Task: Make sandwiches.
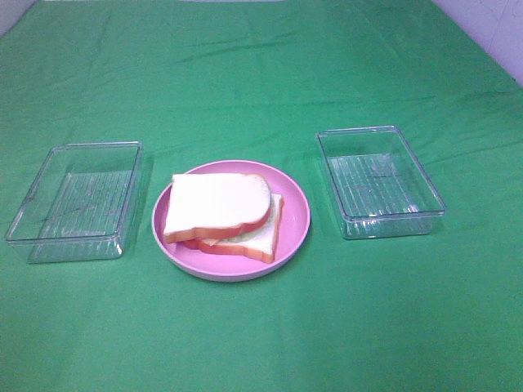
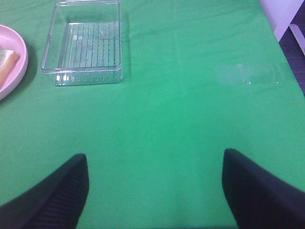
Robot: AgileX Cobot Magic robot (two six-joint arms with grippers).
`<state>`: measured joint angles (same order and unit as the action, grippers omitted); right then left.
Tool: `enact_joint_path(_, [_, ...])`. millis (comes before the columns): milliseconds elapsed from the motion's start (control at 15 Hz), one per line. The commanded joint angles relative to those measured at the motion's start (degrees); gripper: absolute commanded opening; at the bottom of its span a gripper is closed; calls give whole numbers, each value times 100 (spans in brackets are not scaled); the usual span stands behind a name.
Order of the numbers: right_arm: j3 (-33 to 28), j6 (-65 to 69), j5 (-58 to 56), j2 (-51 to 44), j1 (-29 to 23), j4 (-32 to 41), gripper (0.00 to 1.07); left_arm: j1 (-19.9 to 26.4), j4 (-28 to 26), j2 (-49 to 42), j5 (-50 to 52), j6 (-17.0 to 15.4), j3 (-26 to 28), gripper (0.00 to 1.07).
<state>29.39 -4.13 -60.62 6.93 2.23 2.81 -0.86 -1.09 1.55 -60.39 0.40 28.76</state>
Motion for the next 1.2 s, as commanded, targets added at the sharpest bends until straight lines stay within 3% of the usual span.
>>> enact_joint_path(67, [-40, -46, -6, -229, 40, 11, 74, 11, -40, -206, 46, 17, -11, 78])
enact_joint_path(333, [-40, -46, 0, -808, 40, 11, 74, 11, -34, -315, 46, 17, -11, 78])
enact_joint_path(1200, [-40, -46, 0, -808, 34, 11, 74, 11, -34, -309, 46, 17, -11, 78])
